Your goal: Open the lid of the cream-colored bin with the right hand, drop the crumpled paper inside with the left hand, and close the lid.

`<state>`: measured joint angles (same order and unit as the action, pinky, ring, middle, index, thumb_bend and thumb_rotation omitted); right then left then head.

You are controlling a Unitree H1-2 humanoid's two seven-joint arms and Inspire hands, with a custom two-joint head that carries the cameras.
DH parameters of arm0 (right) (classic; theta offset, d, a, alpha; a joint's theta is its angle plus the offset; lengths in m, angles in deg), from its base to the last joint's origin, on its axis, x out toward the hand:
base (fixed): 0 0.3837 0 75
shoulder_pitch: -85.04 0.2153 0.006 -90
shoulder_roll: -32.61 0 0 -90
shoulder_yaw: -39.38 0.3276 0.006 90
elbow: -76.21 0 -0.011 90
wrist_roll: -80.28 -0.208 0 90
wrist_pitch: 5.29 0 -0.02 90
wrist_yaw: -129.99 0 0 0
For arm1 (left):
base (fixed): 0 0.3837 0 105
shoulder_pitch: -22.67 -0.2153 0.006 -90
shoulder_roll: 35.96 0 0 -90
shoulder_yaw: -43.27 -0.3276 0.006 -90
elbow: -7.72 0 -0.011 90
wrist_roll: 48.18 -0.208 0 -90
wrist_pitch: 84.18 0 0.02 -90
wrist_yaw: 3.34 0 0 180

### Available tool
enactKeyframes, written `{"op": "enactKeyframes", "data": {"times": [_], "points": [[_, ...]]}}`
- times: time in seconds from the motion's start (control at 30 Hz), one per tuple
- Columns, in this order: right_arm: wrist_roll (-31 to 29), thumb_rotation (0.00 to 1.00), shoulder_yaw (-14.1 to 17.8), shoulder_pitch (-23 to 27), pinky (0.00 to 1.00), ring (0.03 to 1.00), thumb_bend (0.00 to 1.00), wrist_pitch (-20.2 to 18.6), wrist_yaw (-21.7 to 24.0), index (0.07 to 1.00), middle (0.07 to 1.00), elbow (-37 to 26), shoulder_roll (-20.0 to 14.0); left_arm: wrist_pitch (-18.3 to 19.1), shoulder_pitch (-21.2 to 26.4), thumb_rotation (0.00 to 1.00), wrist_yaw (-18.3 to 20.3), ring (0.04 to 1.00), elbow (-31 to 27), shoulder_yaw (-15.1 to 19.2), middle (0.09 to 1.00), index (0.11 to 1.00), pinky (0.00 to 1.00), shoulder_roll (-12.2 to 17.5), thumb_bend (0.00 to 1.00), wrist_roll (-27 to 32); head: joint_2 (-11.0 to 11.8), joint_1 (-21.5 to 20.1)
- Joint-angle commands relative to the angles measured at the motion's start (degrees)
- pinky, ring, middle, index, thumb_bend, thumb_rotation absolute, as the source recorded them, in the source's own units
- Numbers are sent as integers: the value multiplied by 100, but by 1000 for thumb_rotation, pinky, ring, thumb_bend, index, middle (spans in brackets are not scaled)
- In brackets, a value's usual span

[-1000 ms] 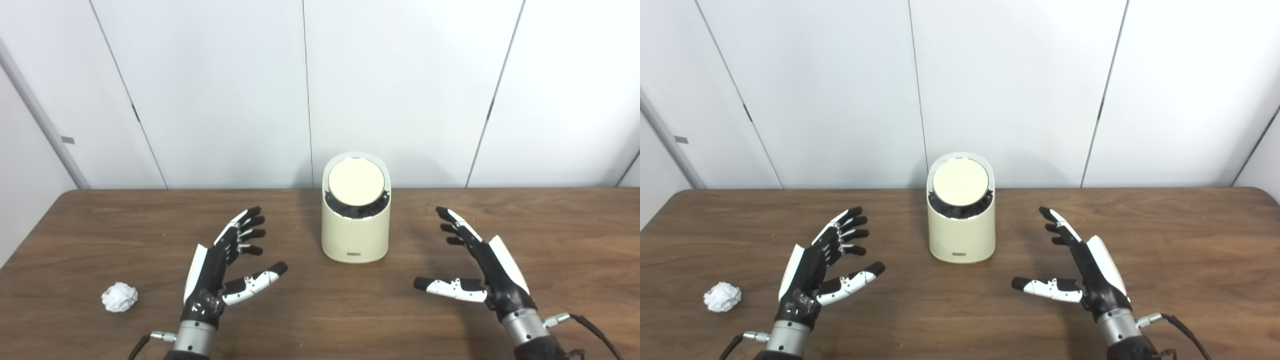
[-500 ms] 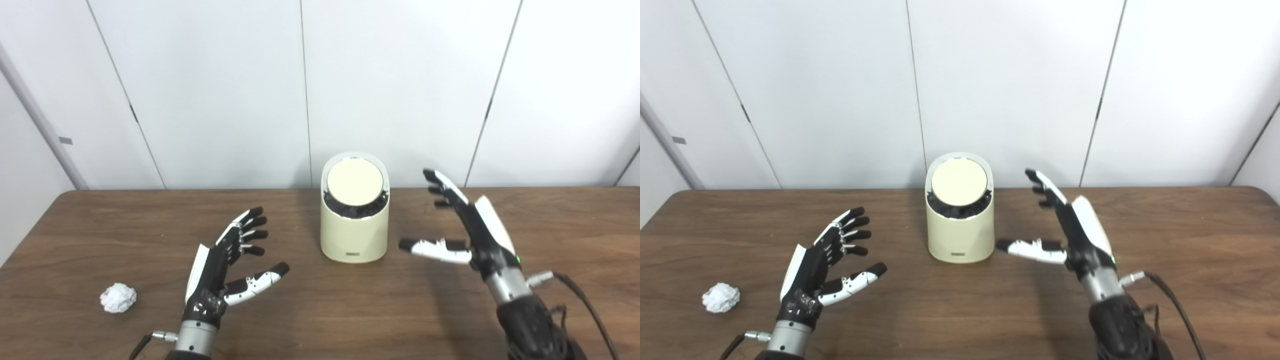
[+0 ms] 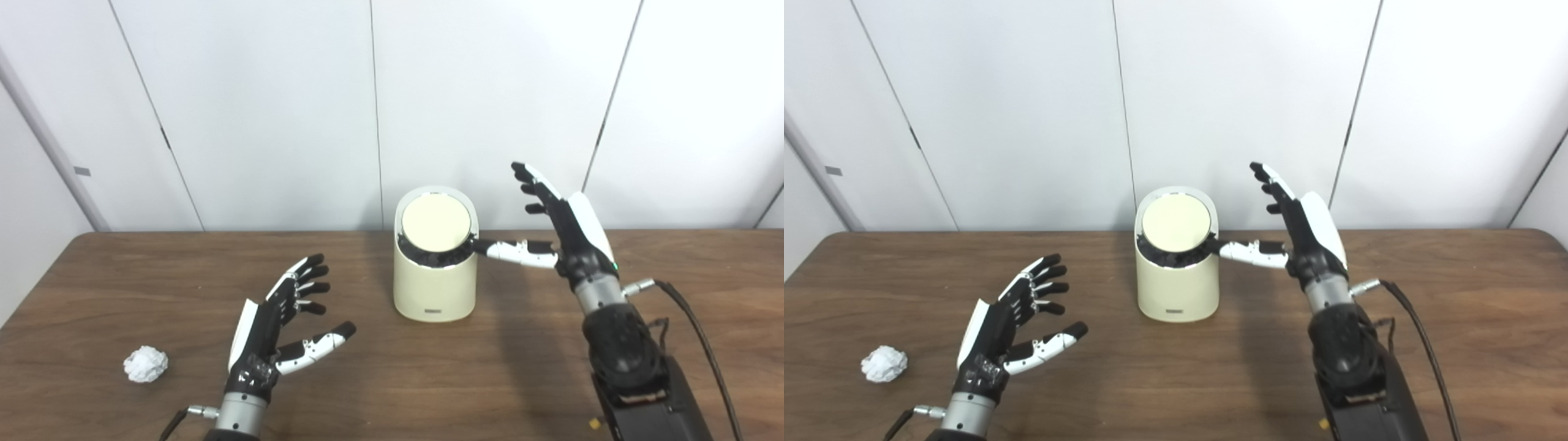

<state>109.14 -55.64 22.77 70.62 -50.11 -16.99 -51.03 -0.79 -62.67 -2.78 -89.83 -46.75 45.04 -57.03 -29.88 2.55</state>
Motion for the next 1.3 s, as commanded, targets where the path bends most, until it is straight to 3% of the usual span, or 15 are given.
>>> {"op": "enactKeyframes", "data": {"times": [0.0, 0.27, 0.5, 0.87, 1.03, 1.27], "points": [[41, 399, -4, 416, 746, 884, 849, -52, -63, 915, 907, -69, 47, -120, 145, 142, -12, 764, -154, 2, 835, 878, 627, 23, 728, 17, -4, 15], [268, 383, -194, 833, 721, 874, 832, -473, -35, 912, 919, 100, 44, -93, 163, 144, 12, 765, -152, -19, 839, 883, 638, 26, 728, 29, 1, 28], [757, 418, -579, 1111, 687, 852, 813, -961, 108, 906, 911, 23, 12, -44, 164, 143, -2, 775, -186, -31, 841, 880, 649, 2, 729, 17, -14, 35], [827, 350, -719, 1279, 695, 836, 836, -931, 87, 897, 890, 231, 143, -49, 150, 165, -25, 762, -187, -78, 833, 881, 637, 3, 734, -72, -46, 31], [888, 353, -810, 1266, 661, 821, 916, -874, 31, 874, 875, 279, 169, -68, 126, 158, -18, 772, -194, -96, 838, 883, 648, -13, 725, -28, -71, 31], [1056, 282, -916, 1216, 650, 803, 925, -846, -50, 858, 857, 393, 130, -77, 107, 168, -39, 765, -226, -99, 835, 882, 642, -2, 723, -79, -101, 40]]}}
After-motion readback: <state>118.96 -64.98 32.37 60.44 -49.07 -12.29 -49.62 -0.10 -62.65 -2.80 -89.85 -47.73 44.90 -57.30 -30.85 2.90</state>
